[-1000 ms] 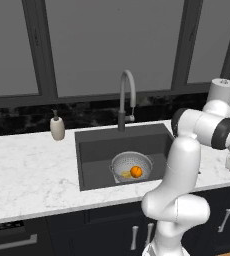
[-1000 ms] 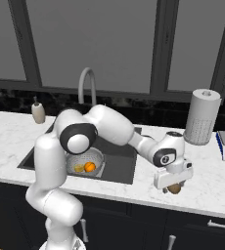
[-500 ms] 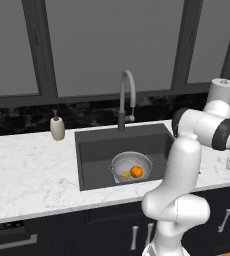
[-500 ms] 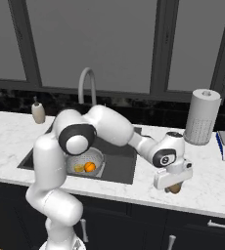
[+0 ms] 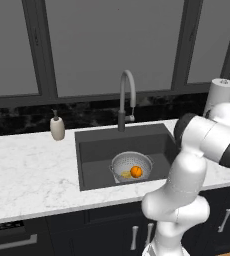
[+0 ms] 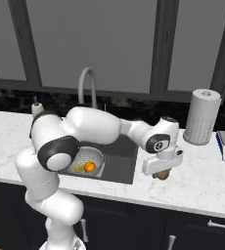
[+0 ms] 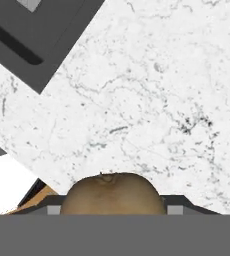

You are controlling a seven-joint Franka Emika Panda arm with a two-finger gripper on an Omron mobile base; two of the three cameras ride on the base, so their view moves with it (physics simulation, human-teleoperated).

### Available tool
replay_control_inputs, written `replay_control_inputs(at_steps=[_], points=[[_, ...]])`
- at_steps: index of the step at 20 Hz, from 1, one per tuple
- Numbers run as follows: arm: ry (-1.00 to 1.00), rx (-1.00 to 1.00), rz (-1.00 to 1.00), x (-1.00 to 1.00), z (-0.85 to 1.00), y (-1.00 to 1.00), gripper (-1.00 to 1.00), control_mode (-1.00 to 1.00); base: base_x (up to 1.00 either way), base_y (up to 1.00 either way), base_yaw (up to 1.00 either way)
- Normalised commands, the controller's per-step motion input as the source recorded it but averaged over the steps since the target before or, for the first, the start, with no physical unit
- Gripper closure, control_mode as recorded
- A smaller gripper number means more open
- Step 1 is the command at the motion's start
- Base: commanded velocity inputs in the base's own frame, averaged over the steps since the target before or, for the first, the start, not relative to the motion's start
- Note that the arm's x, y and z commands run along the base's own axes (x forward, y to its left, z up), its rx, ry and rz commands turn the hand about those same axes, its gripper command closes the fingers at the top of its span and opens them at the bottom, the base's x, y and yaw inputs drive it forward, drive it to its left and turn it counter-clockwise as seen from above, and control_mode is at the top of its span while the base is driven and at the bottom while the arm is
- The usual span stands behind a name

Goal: Put the colander in the sink, put the kiwi, orange, kiwi in the colander, and turn on the sink faucet and pour water over the colander.

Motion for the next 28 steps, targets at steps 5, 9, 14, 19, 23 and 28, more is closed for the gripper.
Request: replay_control_inputs(at_steps=[5, 9, 14, 19, 23, 28], points=[[-0.1, 0.03, 0.0, 0.15, 0.39, 0.85, 1.0, -1.0, 0.0, 0.0, 0.0], [-0.09, 0.0, -0.03, 0.2, 0.26, 0.88, 1.0, -1.0, 0.0, 0.0, 0.0], [-0.08, 0.04, -0.05, 0.17, 0.02, 0.92, 1.0, -1.0, 0.0, 0.0, 0.0], [-0.05, 0.08, -0.07, 0.27, 0.0, 0.8, 1.0, -1.0, 0.0, 0.0, 0.0], [0.0, 0.16, -0.05, 0.33, 0.0, 0.66, 1.0, -1.0, 0.0, 0.0, 0.0], [0.0, 0.13, -0.04, 0.25, -0.03, 0.53, 1.0, -1.0, 0.0, 0.0, 0.0]])
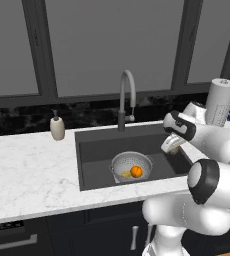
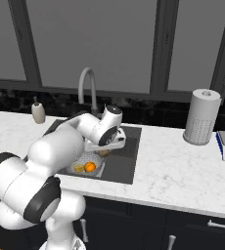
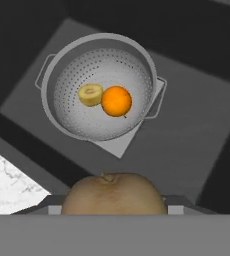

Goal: Put the colander in the sink, put the kiwi, orange, kiwi in the colander, and turn on the sink faucet and pour water over the colander.

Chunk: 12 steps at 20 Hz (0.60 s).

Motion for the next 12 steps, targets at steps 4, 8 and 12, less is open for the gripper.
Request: replay_control_inputs(at_steps=[4, 8, 12], points=[[0.0, 0.05, -0.05, 0.1, -0.16, 0.55, 1.0, -1.0, 0.0, 0.0, 0.0], [0.0, 0.0, -0.1, 0.0, -0.21, 0.64, 1.0, -1.0, 0.0, 0.0, 0.0], [0.0, 0.0, -0.12, 0.01, -0.23, 0.57, 1.0, -1.0, 0.0, 0.0, 0.0]])
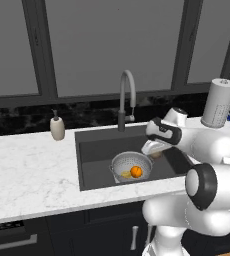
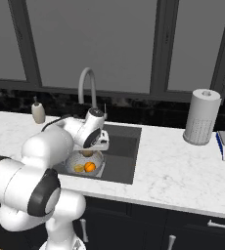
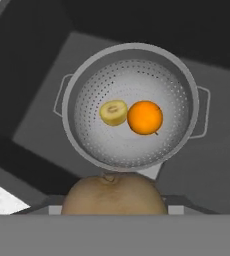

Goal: Put the colander in the sink, put the kiwi, orange, kiwi in the colander, and turn on the sink faucet and pour water over the colander.

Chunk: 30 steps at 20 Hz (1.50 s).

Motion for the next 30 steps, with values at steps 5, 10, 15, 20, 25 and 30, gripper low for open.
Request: replay_control_inputs(at_steps=[5, 10, 15, 20, 25, 30], points=[[0.0, 0.0, -0.11, 0.01, -0.31, 0.44, 1.0, -1.0, 0.0, 0.0, 0.0], [0.0, 0.0, -0.07, 0.17, -0.21, 0.21, 1.0, -1.0, 0.0, 0.0, 0.0], [0.0, 0.0, -0.04, 0.25, -0.11, 0.08, 1.0, -1.0, 0.0, 0.0, 0.0], [0.0, 0.0, -0.03, 0.13, -0.1, 0.06, 1.0, -1.0, 0.0, 0.0, 0.0], [0.0, 0.0, -0.04, 0.08, -0.12, 0.06, 1.0, -1.0, 0.0, 0.0, 0.0], [0.0, 0.0, -0.04, 0.1, -0.16, 0.05, 1.0, -1.0, 0.0, 0.0, 0.0]])
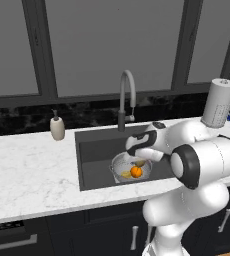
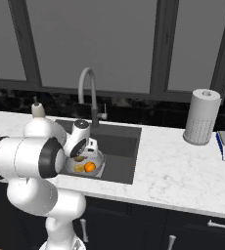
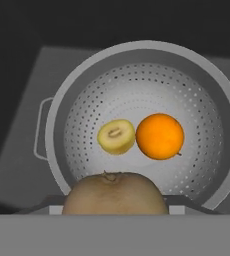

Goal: Put the colander in the sink, put the kiwi, orange, kiwi in the colander, and turn on the sink faucet and pour water over the colander.

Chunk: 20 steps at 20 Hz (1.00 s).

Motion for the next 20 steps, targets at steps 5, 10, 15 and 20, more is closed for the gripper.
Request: replay_control_inputs(at_steps=[5, 10, 15, 20], points=[[0.01, 0.0, -0.02, 0.09, -0.2, 0.04, 1.0, -1.0, 0.0, 0.0, 0.0], [0.05, 0.0, -0.03, 0.09, -0.25, 0.03, 1.0, -1.0, 0.0, 0.0, 0.0], [0.05, 0.0, -0.02, 0.14, -0.25, 0.04, 1.0, -1.0, 0.0, 0.0, 0.0], [0.02, 0.0, -0.01, 0.16, -0.17, 0.03, 1.0, -1.0, 0.0, 0.0, 0.0]])
